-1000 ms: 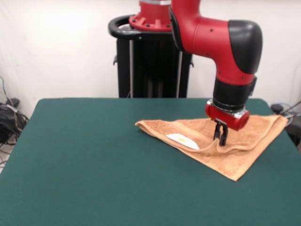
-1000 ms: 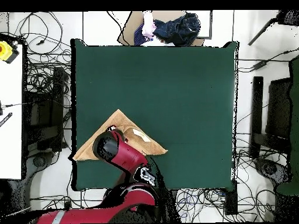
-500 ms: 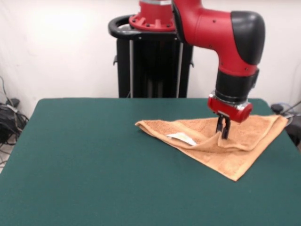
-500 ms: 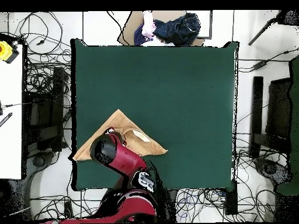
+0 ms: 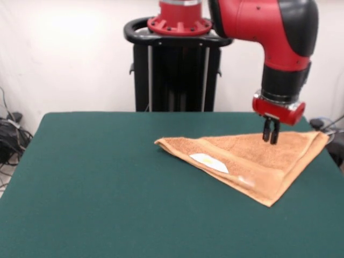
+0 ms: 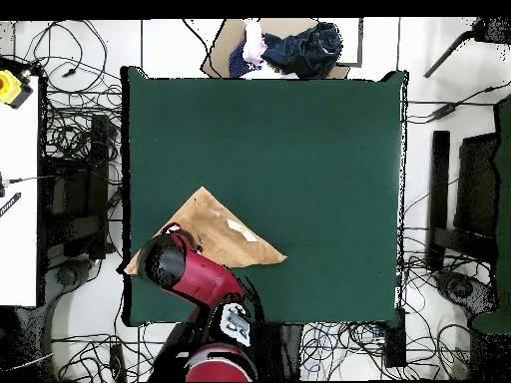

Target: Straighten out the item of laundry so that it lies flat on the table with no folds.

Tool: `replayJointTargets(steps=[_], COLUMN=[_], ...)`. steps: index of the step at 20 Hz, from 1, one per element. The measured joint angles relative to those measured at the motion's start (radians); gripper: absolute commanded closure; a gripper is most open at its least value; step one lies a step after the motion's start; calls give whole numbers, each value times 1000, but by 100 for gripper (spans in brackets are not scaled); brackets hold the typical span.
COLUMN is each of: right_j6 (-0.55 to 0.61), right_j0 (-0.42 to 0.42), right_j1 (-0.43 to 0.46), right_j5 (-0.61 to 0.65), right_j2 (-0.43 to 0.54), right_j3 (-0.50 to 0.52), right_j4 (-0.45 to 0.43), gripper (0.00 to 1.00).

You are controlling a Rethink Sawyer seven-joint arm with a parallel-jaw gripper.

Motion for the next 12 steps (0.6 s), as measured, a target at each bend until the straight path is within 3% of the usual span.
replayJointTargets(steps=[12], right_j6=[0], right_j0=[45], right_j1=[-75], right_j5=[82], right_j2=[-20], right_j3=[19], right_j4=[-1], gripper=[100])
